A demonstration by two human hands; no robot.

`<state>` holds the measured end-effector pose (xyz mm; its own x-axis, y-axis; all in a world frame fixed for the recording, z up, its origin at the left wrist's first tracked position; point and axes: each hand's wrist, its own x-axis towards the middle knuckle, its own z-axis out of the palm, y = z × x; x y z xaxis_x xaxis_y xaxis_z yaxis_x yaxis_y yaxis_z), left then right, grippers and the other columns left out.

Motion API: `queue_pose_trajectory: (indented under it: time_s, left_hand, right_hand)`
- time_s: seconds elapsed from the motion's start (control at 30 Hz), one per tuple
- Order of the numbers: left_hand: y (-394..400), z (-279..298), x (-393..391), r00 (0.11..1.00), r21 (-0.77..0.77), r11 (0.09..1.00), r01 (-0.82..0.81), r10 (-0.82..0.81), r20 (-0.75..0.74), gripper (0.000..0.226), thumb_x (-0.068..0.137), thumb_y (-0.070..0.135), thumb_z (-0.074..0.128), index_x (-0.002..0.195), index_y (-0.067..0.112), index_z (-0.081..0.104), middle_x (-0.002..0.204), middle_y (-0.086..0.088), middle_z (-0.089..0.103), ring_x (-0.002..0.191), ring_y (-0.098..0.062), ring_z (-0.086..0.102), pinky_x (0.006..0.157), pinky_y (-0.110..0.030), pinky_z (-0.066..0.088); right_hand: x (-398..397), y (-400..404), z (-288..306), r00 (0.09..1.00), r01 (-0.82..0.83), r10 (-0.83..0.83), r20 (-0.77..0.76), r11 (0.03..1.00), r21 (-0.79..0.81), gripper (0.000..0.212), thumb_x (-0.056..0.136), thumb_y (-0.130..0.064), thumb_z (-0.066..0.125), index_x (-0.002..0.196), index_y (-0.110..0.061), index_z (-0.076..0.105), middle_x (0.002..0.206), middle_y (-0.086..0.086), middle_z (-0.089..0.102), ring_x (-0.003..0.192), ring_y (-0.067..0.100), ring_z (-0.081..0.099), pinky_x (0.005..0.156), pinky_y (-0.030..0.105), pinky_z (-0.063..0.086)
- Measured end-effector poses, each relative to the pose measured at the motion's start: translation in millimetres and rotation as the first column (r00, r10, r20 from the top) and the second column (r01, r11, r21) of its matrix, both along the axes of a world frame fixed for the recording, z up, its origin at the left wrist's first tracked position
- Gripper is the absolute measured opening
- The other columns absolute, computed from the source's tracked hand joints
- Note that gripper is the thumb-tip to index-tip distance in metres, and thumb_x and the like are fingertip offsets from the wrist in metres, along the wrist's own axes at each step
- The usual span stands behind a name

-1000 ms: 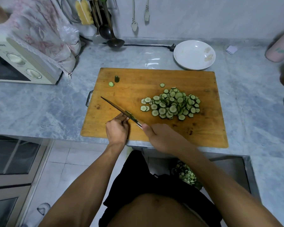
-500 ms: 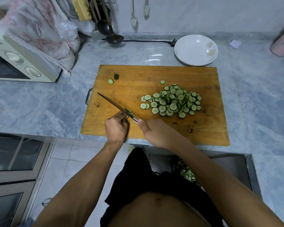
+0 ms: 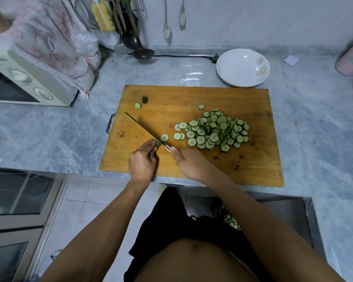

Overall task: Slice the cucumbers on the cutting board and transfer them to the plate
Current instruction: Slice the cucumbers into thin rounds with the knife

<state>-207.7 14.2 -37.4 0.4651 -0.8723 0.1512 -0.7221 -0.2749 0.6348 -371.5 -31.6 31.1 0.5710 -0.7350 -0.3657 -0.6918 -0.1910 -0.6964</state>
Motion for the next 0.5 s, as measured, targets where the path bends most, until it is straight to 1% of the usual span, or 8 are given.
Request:
queue_pose_trajectory:
  time_s: [0.1, 0.17, 0.23, 0.27, 0.33, 0.4, 0.43, 0.5]
  left_hand:
    - [-3, 6, 6, 1.0, 0.005, 1.0, -0.005, 0.004, 0.016, 0.023, 0.088, 0.009, 0.063, 0.11, 0.011, 0.073, 0.118, -0.003, 0.069, 0.105, -0.024, 0.066, 0.088, -0.027, 0.049]
    - [-2, 14, 8, 0.999, -0.076, 0.997, -0.034, 0.034, -0.008, 0.023, 0.088, 0.008, 0.063, 0.109, 0.011, 0.073, 0.118, -0.005, 0.069, 0.109, -0.023, 0.063, 0.093, -0.023, 0.045]
    - [2, 29, 4, 0.996, -0.261, 0.961, -0.09, 0.081, -0.044, 0.02, 0.088, 0.006, 0.063, 0.104, 0.007, 0.074, 0.109, -0.006, 0.07, 0.103, -0.018, 0.063, 0.092, -0.022, 0.045]
    - [4, 39, -1, 0.995, -0.354, 0.93, -0.099, 0.088, -0.048, 0.018, 0.088, 0.006, 0.064, 0.102, 0.006, 0.074, 0.104, -0.006, 0.069, 0.099, -0.015, 0.062, 0.089, -0.021, 0.047]
    - [5, 58, -13, 1.0, -0.444, 0.896, 0.0, -0.005, -0.008, 0.014, 0.087, 0.01, 0.068, 0.098, 0.007, 0.075, 0.098, -0.004, 0.066, 0.093, -0.011, 0.06, 0.084, -0.02, 0.046]
    - [-1, 71, -23, 0.978, -0.371, 0.906, 0.203, -0.207, 0.031, 0.016, 0.084, 0.019, 0.073, 0.098, 0.011, 0.076, 0.097, -0.002, 0.066, 0.091, -0.012, 0.061, 0.083, -0.021, 0.046]
    - [-6, 74, -27, 0.954, -0.291, 0.91, 0.296, -0.299, 0.033, 0.021, 0.082, 0.026, 0.075, 0.099, 0.014, 0.076, 0.097, 0.0, 0.067, 0.091, -0.012, 0.061, 0.083, -0.023, 0.047]
    - [-20, 74, -31, 0.916, -0.107, 0.91, 0.401, -0.4, 0.028, 0.031, 0.078, 0.043, 0.076, 0.101, 0.021, 0.076, 0.097, 0.004, 0.068, 0.092, -0.012, 0.061, 0.083, -0.028, 0.049]
  right_hand:
    - [-18, -1, 7, 0.998, -0.033, 0.041, 0.057, 0.991, -0.126, 0.043, 0.107, -0.037, 0.032, 0.064, -0.03, 0.032, 0.061, -0.007, 0.035, 0.056, 0.002, 0.034, 0.056, 0.026, 0.026]
    - [-33, -4, 10, 0.997, -0.047, 0.056, 0.046, 0.984, -0.173, 0.042, 0.106, -0.039, 0.037, 0.067, -0.023, 0.039, 0.061, 0.0, 0.041, 0.053, 0.011, 0.039, 0.05, 0.027, 0.026]
    - [-47, -10, 13, 0.994, -0.089, 0.075, -0.079, 0.978, -0.188, 0.044, 0.103, -0.048, 0.04, 0.076, -0.013, 0.047, 0.066, 0.006, 0.049, 0.056, 0.02, 0.046, 0.049, 0.029, 0.031]
    - [-53, -13, 16, 0.983, -0.123, 0.09, -0.16, 0.97, -0.208, 0.044, 0.101, -0.052, 0.041, 0.082, -0.012, 0.048, 0.07, 0.005, 0.052, 0.06, 0.021, 0.05, 0.051, 0.031, 0.037]
    - [-62, -14, 21, 0.956, -0.176, 0.099, -0.276, 0.946, -0.272, 0.043, 0.1, -0.055, 0.041, 0.093, -0.013, 0.049, 0.079, 0.003, 0.054, 0.069, 0.021, 0.053, 0.059, 0.034, 0.044]
    - [-66, -13, 24, 0.939, -0.215, 0.097, -0.331, 0.915, -0.341, 0.044, 0.1, -0.056, 0.039, 0.1, -0.013, 0.05, 0.084, 0.002, 0.054, 0.072, 0.021, 0.052, 0.061, 0.033, 0.042]
    - [-68, -13, 23, 0.931, -0.235, 0.1, -0.351, 0.901, -0.366, 0.045, 0.1, -0.057, 0.038, 0.102, -0.013, 0.05, 0.086, 0.003, 0.055, 0.073, 0.021, 0.052, 0.062, 0.033, 0.041]
    - [-71, -11, 23, 0.916, -0.276, 0.111, -0.385, 0.873, -0.403, 0.047, 0.1, -0.057, 0.037, 0.105, -0.012, 0.05, 0.092, 0.006, 0.059, 0.078, 0.025, 0.058, 0.063, 0.034, 0.039]
